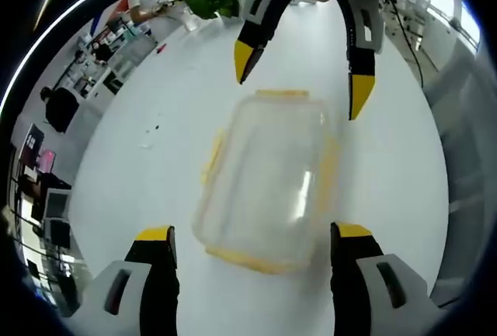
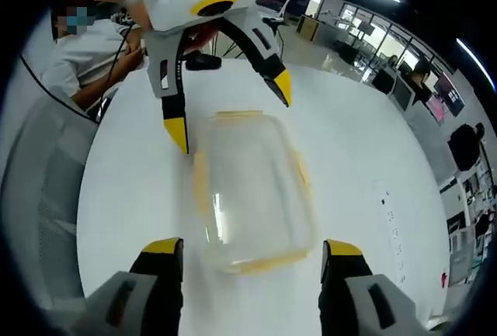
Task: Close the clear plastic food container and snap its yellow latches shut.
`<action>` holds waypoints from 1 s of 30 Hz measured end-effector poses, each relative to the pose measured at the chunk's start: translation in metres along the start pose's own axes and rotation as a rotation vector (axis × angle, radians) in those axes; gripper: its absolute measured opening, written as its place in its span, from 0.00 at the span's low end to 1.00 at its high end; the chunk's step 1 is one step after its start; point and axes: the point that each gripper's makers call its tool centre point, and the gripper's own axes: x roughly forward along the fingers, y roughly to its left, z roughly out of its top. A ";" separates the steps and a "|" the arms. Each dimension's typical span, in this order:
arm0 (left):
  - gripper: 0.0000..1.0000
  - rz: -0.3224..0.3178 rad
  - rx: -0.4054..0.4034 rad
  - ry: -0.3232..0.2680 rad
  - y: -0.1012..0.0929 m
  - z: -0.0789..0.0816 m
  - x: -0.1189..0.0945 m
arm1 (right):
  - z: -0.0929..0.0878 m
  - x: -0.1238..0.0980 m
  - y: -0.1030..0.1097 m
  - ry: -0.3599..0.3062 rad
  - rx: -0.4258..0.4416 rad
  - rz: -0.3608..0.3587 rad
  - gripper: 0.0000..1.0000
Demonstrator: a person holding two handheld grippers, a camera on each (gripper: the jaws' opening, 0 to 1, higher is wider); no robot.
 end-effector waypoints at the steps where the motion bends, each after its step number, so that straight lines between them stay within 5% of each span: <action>1: 0.79 0.003 -0.007 -0.005 -0.001 0.000 -0.001 | 0.000 -0.001 0.000 -0.006 0.010 -0.007 0.72; 30: 0.81 0.082 -0.193 -0.155 -0.024 -0.006 -0.030 | -0.009 -0.021 0.023 -0.182 0.228 -0.132 0.72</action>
